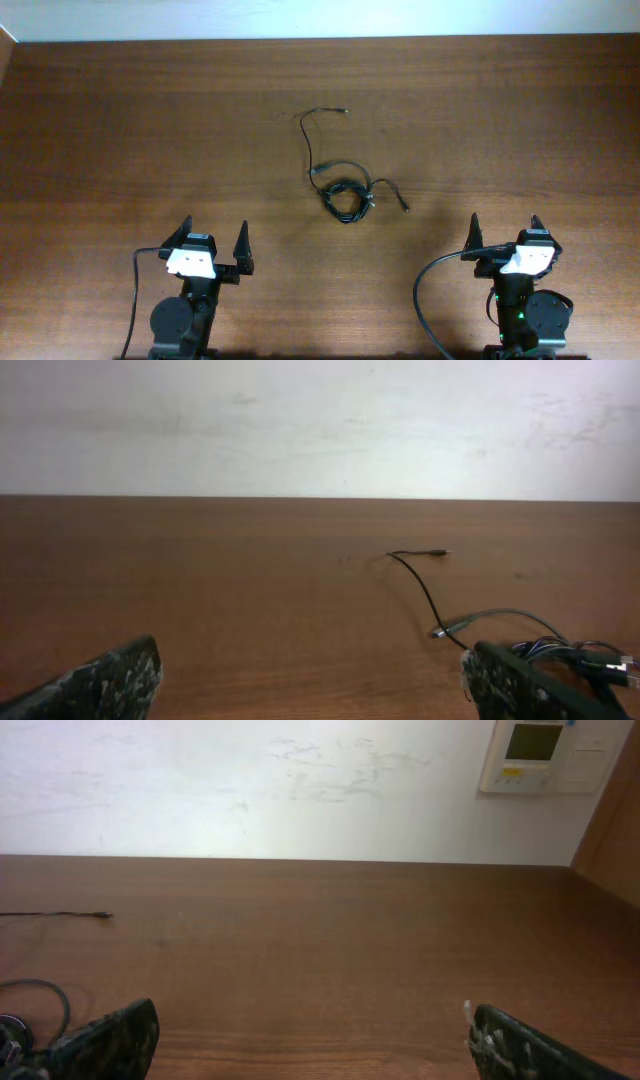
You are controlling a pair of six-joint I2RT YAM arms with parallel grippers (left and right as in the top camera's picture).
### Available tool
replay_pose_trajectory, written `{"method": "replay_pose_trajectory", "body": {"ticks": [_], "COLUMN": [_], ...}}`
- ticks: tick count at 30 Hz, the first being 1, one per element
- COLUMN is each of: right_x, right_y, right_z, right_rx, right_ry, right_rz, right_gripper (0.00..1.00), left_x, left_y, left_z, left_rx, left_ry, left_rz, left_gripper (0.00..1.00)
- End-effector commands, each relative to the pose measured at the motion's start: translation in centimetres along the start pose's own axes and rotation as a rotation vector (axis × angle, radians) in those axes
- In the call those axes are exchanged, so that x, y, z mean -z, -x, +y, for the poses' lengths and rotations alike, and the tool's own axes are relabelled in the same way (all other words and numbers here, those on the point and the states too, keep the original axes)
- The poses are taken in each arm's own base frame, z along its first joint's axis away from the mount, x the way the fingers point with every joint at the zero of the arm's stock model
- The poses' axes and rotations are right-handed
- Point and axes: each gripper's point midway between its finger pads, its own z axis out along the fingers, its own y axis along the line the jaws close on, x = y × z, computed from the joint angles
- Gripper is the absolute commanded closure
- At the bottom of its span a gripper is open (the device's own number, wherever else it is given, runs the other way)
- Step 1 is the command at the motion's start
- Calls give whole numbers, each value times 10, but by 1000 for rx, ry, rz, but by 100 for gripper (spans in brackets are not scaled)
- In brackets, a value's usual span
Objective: Untangle cables
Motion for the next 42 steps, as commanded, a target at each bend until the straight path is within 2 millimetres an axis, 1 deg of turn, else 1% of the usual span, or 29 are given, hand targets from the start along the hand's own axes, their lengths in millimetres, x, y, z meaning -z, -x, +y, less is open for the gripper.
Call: {"method": "replay_pose_trajectory", "body": {"ticks": [1,2,3,5,8,9,13,14,17,18,19,21,22,25,27,28,30,31,33,34,35,36,37,38,39,40,41,42], "right_x": [0,0,0,0,0,0,0,0,0,0,0,0,0,0,0,0,0,0,0,0,0,0,0,0,0,0,0,0], "right_y": [-3,-3,-3,-3,-3,-3,-3,-3,-3,-3,-3,-3,-3,-3,-3,-3,-3,-3,-3,-3,-3,-3,-3,-3,-3,-3,-3,-3], "right_z": [0,0,0,0,0,0,0,0,0,0,0,0,0,0,0,0,0,0,0,0,0,0,0,0,0,0,0,0], "right_rx": [-4,-4,-4,-4,-4,-4,-4,-4,-4,-4,-4,-4,-4,-4,-4,-4,-4,-4,-4,-4,-4,-4,-4,-4,-4,-4,-4,-4], "right_ry": [3,3,3,3,3,3,3,3,3,3,3,3,3,3,3,3,3,3,3,3,3,3,3,3,3,3,3,3], "right_rz": [0,0,0,0,0,0,0,0,0,0,0,0,0,0,0,0,0,0,0,0,0,0,0,0,0,0,0,0], "right_gripper": [1,1,1,1,1,1,1,1,1,2,1,1,1,1,1,1,1,1,1,1,1,1,1,1,1,1,1,1], "left_x": [1,4,10,16,31,34,40,39,28,21,17,11,7,-5,-11,-13,-20,-25,-38,-49,-56,-62,-67,-74,-81,-91,-98,-105], "left_y": [21,37,59,73,106,112,126,125,121,120,117,107,99,84,79,76,58,55,44,23,7,-5,-14,-23,-35,-46,-57,-69], "left_z": [-9,-16,-28,-31,-33,-33,-32,-32,-32,-39,-44,-48,-52,-62,-83,-104,-108,-114,-119,-109,-102,-100,-103,-109,-120,-140,-155,-168], "left_rx": [-21,-28,-41,-43,-45,-44,-39,-34,23,64,77,116,142,185,203,223,242,262,265,306,308,283,276,254,225,196,174,164], "left_ry": [-48,-89,-154,-170,-167,-167,-155,-154,-152,-189,-217,-231,-248,-287,-394,-501,-513,-554,-565,-417,-287,-174,-99,-29,7,-16,-37,-42], "left_rz": [-92,-157,-227,-233,-245,-241,-209,-161,3,89,146,293,402,584,629,654,731,749,776,849,889,906,906,897,887,872,866,857], "left_gripper": [1,1,1,1,1,1,1,1,1,1,1,1,1,1,1,1,1,1,1,1,1,3,5,10,16,16,22,25]}}
